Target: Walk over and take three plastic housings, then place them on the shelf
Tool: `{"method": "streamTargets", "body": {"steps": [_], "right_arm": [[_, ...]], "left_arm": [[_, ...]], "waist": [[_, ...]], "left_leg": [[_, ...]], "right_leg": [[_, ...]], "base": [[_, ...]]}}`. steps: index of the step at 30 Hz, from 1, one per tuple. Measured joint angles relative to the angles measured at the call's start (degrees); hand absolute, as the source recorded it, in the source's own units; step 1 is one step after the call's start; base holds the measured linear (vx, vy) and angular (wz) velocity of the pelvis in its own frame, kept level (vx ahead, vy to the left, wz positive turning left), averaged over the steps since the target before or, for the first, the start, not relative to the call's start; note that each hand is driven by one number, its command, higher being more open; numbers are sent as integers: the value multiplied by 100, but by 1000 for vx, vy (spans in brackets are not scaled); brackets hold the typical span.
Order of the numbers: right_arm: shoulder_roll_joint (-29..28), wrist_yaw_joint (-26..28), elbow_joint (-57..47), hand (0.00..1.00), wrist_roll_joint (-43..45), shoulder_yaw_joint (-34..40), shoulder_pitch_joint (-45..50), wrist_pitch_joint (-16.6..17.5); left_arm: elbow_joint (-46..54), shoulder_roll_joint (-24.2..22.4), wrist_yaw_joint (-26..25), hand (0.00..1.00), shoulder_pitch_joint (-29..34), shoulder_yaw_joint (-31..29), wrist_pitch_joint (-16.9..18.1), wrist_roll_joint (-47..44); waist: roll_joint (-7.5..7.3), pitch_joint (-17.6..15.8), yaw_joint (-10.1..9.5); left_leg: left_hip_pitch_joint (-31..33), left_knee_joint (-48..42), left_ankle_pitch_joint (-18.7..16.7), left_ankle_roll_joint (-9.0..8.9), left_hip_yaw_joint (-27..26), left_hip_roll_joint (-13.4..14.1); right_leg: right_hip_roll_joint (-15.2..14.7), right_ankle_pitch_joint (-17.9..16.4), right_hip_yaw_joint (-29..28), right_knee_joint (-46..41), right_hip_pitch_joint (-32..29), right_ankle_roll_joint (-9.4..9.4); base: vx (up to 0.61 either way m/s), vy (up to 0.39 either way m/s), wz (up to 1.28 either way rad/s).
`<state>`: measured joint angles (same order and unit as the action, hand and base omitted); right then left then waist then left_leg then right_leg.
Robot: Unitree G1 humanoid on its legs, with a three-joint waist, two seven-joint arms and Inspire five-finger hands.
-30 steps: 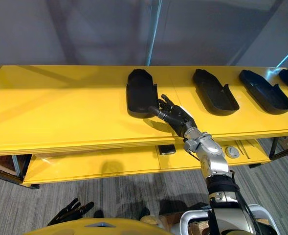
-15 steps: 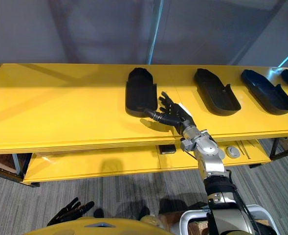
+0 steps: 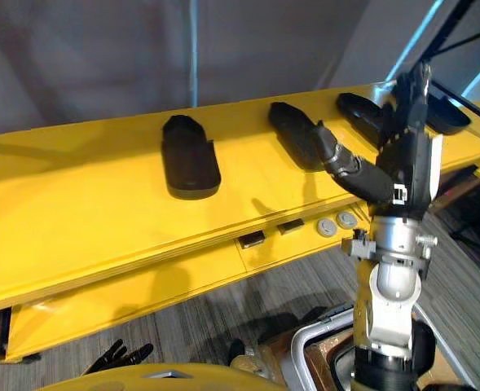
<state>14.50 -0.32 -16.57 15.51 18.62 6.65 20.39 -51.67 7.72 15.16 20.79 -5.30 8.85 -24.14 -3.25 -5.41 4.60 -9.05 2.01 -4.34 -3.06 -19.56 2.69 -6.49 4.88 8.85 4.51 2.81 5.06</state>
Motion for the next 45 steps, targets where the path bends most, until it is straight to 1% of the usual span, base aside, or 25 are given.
{"method": "streamTargets", "body": {"steps": [4, 6, 8, 11, 17, 18, 19, 20, 21, 22, 23, 24, 26, 28, 30, 34, 35, 37, 38, 39, 40, 41, 42, 43, 45], "right_arm": [[-589, -213, 37, 100, 108, -4, 903, -221], [-694, -360, 175, 100, 122, 2, 1254, -218], [-865, -514, 395, 100, 234, 93, 1614, -208], [-1098, -520, 395, 100, 558, 213, 2079, -50], [-1090, -538, 398, 100, 543, -118, 2257, 77], [-1060, -527, 447, 100, 543, -225, 2118, 97], [-1034, -522, 526, 100, 543, -293, 2017, 124], [-983, -506, 729, 100, 543, -433, 1791, 131], [-848, -475, 1056, 100, 547, -689, 1460, 130], [-656, -358, 1331, 100, 546, -930, 1135, 131], [-537, -314, 1462, 100, 547, -1039, 971, 129], [-284, -255, 1758, 100, 546, -1202, 654, 127], [-114, -309, 2341, 100, 546, -1370, 111, 116], [-181, -421, 2448, 100, 562, -1494, 25, 114], [-238, -531, 2477, 100, 623, -1740, 59, 112], [-814, -775, 2395, 100, 771, -1806, 497, 123], [-1034, -756, 2269, 100, 812, -1809, 757, 130], [-1223, -613, 2040, 100, 1019, -1872, 1214, 148], [-1275, -512, 1991, 100, 1095, -1911, 1359, 178], [-1311, -430, 1983, 100, 1195, -1971, 1357, 194], [-1322, -389, 1976, 100, 1194, -2004, 1353, 223], [-1320, -387, 1973, 100, 1167, -2080, 1305, 296], [-1320, -437, 1973, 100, 1162, -2177, 1177, 340], [-1315, -497, 1974, 100, 1163, -2224, 1087, 345], [-1315, -751, 1979, 100, 969, -2486, 691, 347]], "left_arm": [[-76, -20, -15, 100, -91, 134, -5, 316], [-138, 17, -29, 100, -85, 272, -8, 441], [-226, 40, -45, 100, -86, 476, -28, 569], [-223, 67, -67, 100, -135, 633, -167, 670], [-199, 137, -246, 100, -374, 926, -282, 641], [-184, 167, -278, 100, -433, 977, -280, 600], [-182, 172, -294, 100, -468, 987, -279, 557], [-169, 198, -296, 100, -486, 965, -257, 383], [-145, 233, -313, 100, -475, 894, -239, 134], [-138, 226, -376, 100, -465, 840, -161, -108], [-113, 198, -401, 100, -453, 776, -64, -191], [-116, 29, -416, 100, -442, 711, 69, -305], [-118, -173, -348, 100, -429, 802, 254, -315], [-113, -163, -303, 100, -473, 880, 380, -315], [-22, -87, -262, 100, -531, 875, 464, -324], [105, -78, -240, 100, -586, 840, 285, -200], [207, -85, -239, 100, -548, 829, 253, -163], [407, -107, -255, 100, -465, 709, 254, -35], [518, -130, -281, 100, -452, 663, 255, -46], [594, -118, -345, 100, -519, 674, 224, -77], [632, -119, -379, 100, -555, 679, 195, -78], [715, -98, -420, 100, -607, 727, 107, -80], [743, -76, -439, 100, -722, 777, 25, -81], [747, -69, -443, 100, -778, 783, -30, -81], [731, 10, -471, 100, -969, 799, -214, -72]], "waist": [[146, 34, 134], [196, 46, 277], [283, 55, 503], [369, 46, 707], [419, 10, 705], [460, -84, 691], [437, -135, 680], [377, -196, 652], [315, -221, 516], [327, -244, 361], [363, -264, 292], [481, -309, 126], [736, -321, -37], [849, -295, -104], [649, -449, -128], [591, -532, -81], [549, -558, -81], [454, -617, -83], [447, -609, -52], [403, -628, -65], [397, -631, -82], [404, -626, -108], [415, -619, -131], [423, -614, -136], [405, -581, -167]], "left_leg": [[-184, -50, -174, -51, -535, 50], [-263, -116, -275, -92, -748, 84], [-370, -228, -441, -137, -1106, 132], [-419, -277, -523, -148, -1365, 149], [-331, -354, -596, -207, -1683, 205], [-324, -453, -629, -218, -1697, 235], [-298, -573, -667, -211, -1672, 250], [-194, -904, -733, -118, -1420, 278], [62, -1497, -844, 74, -808, 337], [404, -2222, -987, 284, -146, 380], [567, -2531, -1080, 374, 167, 371], [669, -2735, -1410, 398, 830, 289], [727, -2538, -1613, 422, 1486, 176], [589, -2251, -1776, 260, 1620, 186], [676, -2417, -1772, 282, 1592, 18], [591, -2714, -1825, 335, 1591, -110], [485, -2752, -1864, 371, 1421, -148], [383, -2754, -1874, 483, 1114, -203], [343, -2533, -1855, 658, 882, -195], [379, -2430, -1798, 787, 655, -204], [397, -2404, -1765, 837, 575, -196], [431, -2366, -1692, 893, 460, -158], [498, -2364, -1627, 911, 395, -90], [549, -2347, -1575, 923, 368, -68], [790, -2225, -1354, 883, 296, 48]], "right_leg": [[112, 28, -513, -1, -70, -2], [162, 30, -703, -10, -72, 0], [259, 26, -1055, -51, -124, 1], [306, 41, -1280, -52, -183, 9], [405, 76, -1549, -30, -432, -43], [432, 103, -1582, -33, -449, -14], [469, 105, -1625, -28, -465, -16], [492, 112, -1747, -46, -496, -23], [522, 134, -1995, -116, -575, -61], [563, 133, -2300, -189, -641, -67], [554, 131, -2452, -204, -669, -94], [634, 163, -2725, -170, -666, -117], [756, 209, -2971, -134, -658, -89], [849, 212, -3021, -164, -758, -56], [858, 47, -2751, -905, -1154, 53], [890, -7, -2772, -1611, -1378, 36], [867, 3, -2692, -1694, -1364, 25], [736, 129, -2185, -1566, -1318, -115], [617, 121, -1747, -1449, -1262, -227], [482, -108, -1292, -1859, -1376, -323], [429, -238, -1140, -2092, -1398, -326], [303, -518, -911, -2595, -1381, -357], [158, -773, -777, -3094, -1378, -437], [74, -853, -720, -3336, -1372, -488], [-299, -996, -602, -3984, -1342, -716]], "base": [[12, 11, -67], [6, 9, -71], [-30, 3, -78], [-49, -17, -45], [-74, -45, -27], [-37, -72, -23], [-35, -70, -33], [-27, -97, -64], [23, -151, -106], [41, -106, -112], [50, -1, -119], [15, 108, -105], [-25, 193, -93], [-32, 146, -41], [-25, 132, -30], [-57, 124, -43], [-156, 124, -74], [-183, 83, -82], [-243, 82, -84], [-292, 99, -81], [-233, 104, -76], [-218, 91, -53], [-189, 82, -43], [-154, 48, -28], [-137, 4, -24]]}}
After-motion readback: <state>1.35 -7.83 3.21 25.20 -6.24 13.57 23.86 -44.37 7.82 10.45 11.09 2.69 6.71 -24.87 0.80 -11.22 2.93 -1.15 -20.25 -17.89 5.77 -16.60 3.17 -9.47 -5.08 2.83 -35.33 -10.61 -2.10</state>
